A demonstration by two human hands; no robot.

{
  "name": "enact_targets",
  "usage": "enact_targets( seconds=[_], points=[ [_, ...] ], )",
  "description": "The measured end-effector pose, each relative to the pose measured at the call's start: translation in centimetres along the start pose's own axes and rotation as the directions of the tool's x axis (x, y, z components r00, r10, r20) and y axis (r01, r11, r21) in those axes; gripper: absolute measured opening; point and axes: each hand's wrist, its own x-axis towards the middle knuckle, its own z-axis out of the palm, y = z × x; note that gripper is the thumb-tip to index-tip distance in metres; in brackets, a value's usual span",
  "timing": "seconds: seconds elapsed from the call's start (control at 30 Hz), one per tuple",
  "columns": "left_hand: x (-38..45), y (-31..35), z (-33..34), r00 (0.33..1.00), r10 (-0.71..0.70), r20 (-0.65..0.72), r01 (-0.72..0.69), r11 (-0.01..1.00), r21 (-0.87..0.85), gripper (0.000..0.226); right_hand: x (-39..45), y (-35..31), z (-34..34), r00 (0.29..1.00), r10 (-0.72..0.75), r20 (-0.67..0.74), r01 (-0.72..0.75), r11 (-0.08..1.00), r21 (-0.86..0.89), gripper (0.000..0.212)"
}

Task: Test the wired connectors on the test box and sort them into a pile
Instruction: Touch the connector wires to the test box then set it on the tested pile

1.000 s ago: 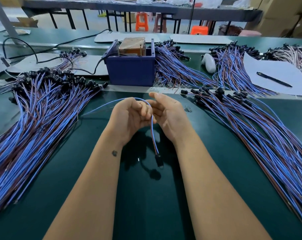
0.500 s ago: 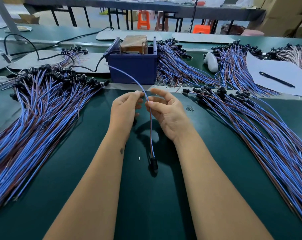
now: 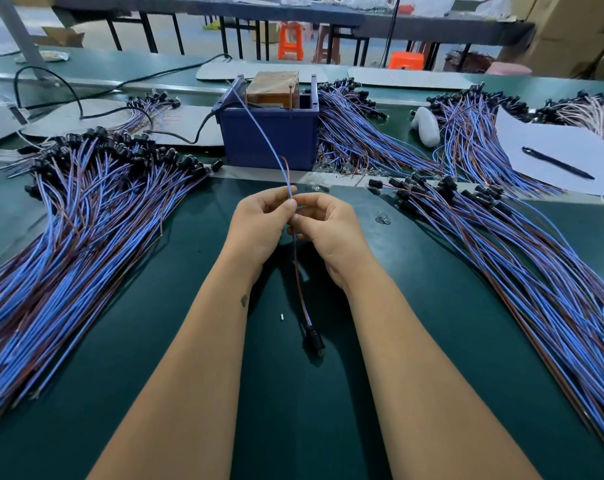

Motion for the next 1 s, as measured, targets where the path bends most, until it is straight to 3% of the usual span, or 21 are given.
enact_targets(
  seconds=[0.47, 0.6, 0.83, 1.0],
  points=[
    [-0.2, 0.0, 0.0, 1.0, 0.007, -0.027, -0.009, 0.998, -0.064, 0.022, 0.1, 0.0, 0.1, 0.999, -0.003, -0.051, 0.003, 1.0, 0.009, 0.017],
    [0.0, 0.0, -0.4, 0.989, 0.047, -0.137, -0.048, 0.999, -0.003, 0.025, 0.3, -0.1, 0.0, 0.991, 0.043, -0.131, -0.034, 0.997, 0.064, 0.02],
    [0.4, 0.0, -0.8, 0.963, 0.098, -0.251, -0.111, 0.993, -0.039, 0.026, 0.6, -0.1, -0.5, 0.968, 0.121, -0.219, -0.073, 0.974, 0.216, 0.019],
    [0.7, -0.4, -1.1, 0.946, 0.027, -0.324, -0.039, 0.999, -0.033, 0.023, 0.7, -0.2, -0.5, 0.964, 0.135, -0.23, -0.081, 0.97, 0.229, 0.019]
  ],
)
